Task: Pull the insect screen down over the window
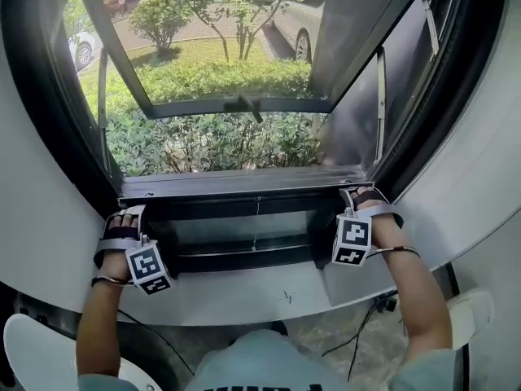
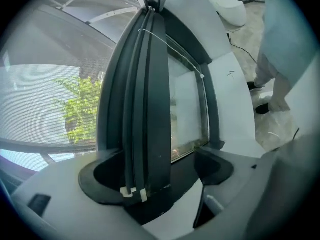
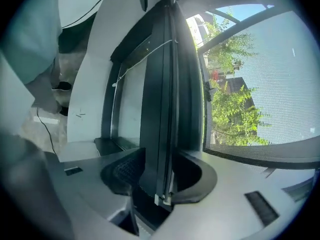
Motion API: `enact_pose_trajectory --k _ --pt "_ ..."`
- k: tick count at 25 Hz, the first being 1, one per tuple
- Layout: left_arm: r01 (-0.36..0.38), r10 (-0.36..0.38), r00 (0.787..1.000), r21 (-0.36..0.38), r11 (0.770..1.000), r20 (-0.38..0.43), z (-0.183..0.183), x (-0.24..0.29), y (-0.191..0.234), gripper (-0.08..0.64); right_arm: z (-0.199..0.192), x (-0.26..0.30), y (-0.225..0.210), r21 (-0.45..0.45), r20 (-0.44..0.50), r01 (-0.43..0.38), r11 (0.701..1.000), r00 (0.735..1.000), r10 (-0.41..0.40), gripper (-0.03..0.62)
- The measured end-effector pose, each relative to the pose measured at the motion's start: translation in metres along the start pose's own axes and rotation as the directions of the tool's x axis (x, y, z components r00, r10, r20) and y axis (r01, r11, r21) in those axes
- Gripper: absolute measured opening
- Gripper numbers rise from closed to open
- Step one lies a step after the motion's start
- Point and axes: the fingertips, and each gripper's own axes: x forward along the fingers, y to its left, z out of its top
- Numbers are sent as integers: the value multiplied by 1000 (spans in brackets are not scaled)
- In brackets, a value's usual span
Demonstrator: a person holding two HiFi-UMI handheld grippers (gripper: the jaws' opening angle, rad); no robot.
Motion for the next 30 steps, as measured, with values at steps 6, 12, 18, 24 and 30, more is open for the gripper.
enact_pose_trajectory --k 6,12,18,24,30 --pt "-1 1 1000 -4 1000 11 1 -1 4 437 -1 -2 -3 38 -14 60 997 998 -60 172" --pt "4 -4 1000 5 1000 17 3 -3 5 436 -1 1 -6 48 -22 104 993 994 -103 152" --pt "-85 85 995 2 996 45 6 10 8 434 1 12 -11 133 -5 261 956 965 -263 136" --pt "-94 99 992 -72 993 77 10 14 10 434 1 14 -20 185 36 335 924 937 -347 94" --pt "-114 130 985 -139 984 117 12 6 11 434 -6 2 -16 208 -20 299 931 953 -301 94"
